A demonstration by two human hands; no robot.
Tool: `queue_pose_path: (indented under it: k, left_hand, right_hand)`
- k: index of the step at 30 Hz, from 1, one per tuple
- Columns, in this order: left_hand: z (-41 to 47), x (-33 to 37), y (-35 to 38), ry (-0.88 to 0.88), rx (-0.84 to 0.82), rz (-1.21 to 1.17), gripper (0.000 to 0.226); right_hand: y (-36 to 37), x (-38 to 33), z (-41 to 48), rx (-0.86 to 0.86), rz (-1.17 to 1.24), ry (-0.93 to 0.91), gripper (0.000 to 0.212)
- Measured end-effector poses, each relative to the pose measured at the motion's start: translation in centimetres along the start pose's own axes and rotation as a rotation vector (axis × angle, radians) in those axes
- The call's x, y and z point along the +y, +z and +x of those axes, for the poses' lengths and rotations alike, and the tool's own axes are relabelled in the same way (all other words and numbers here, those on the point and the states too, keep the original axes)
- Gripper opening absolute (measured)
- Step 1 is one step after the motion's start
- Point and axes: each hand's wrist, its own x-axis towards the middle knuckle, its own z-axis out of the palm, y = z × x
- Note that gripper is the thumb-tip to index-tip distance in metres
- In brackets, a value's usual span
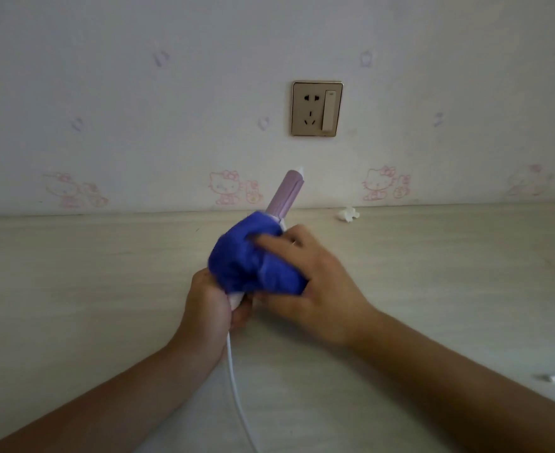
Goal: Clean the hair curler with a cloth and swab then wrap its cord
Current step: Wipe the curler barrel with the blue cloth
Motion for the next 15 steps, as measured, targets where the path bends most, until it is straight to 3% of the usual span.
queue_pose_path:
  k: [3,4,6,9,12,15]
  left_hand:
    - [-0.2,-0.4,-0.1,0.024,-0.047,-0.015,0.013]
    - [-0.5,-0.7,-0.3,0.042,-0.059,0.023,0.016]
    - [-0.9,-1.1,-0.5,0.081,-0.022,0.142,0.031]
    - [-1.4,-0.2,-0.1,-0.001,-0.054,0.024,0.012]
    - [-2.1,0.0,-0.8,-0.043,-0.137,-0.021,0.043]
    - [-2.2,0.7,1.3,0.07,-0.091,-0.03,0.038]
  right_hand:
    - [0.4,-0.3,-1.2,-0.108,0.044,-0.065,0.067]
    - [0.2,-0.2,-1.2,-0.107,0.073,-0.062,0.066]
    - [0.2,-0.2,-1.2,-0.087,0.136,-0.043,0.058]
    - [1.5,-0.8,-0.8,0.026,0.245,0.019,0.052]
    - [1.8,-0.9,-0.3,0.103,0.428,0.163,0.063]
    - [1.3,-0.7,-0.3,0.181,0.592,0.315,0.077]
